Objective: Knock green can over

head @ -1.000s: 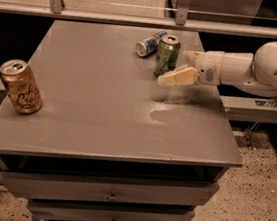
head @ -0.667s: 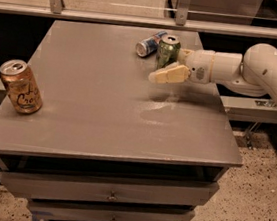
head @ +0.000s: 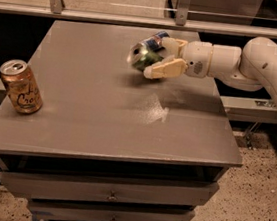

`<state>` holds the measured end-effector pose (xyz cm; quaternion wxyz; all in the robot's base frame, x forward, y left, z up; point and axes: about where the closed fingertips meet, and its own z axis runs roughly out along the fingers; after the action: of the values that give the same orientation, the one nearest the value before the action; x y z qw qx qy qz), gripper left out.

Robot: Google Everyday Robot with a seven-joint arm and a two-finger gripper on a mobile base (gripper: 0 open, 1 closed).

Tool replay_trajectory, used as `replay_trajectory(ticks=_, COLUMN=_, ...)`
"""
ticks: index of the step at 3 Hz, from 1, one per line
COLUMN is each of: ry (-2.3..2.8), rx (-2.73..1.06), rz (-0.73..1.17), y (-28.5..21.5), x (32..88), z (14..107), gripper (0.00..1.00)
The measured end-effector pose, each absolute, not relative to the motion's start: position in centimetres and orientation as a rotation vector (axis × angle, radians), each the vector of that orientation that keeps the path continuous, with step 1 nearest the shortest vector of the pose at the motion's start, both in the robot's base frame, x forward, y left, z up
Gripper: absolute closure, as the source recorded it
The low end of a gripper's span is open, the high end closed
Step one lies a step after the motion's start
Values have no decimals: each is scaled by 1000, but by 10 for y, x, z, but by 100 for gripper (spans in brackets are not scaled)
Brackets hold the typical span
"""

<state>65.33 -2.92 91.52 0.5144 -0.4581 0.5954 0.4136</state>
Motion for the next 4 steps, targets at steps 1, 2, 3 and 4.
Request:
replay_trajectory(ticks=1, ry=1374, rx=-1156, rz=1023, y=-21, x=634, z=932, gripper=0)
replay_trajectory(ticks=2, ry=1361, rx=-1184, rz=1030, y=-20, x=624, z=935, gripper=0)
replay_trajectory(ticks=3, ry=1365, rx=-1196, rz=1023, y=-24, x=620, z=934, gripper=0)
replay_trajectory(ticks=4, ry=1380, rx=-1204, rz=1004, y=-35, x=616, z=930, gripper=0)
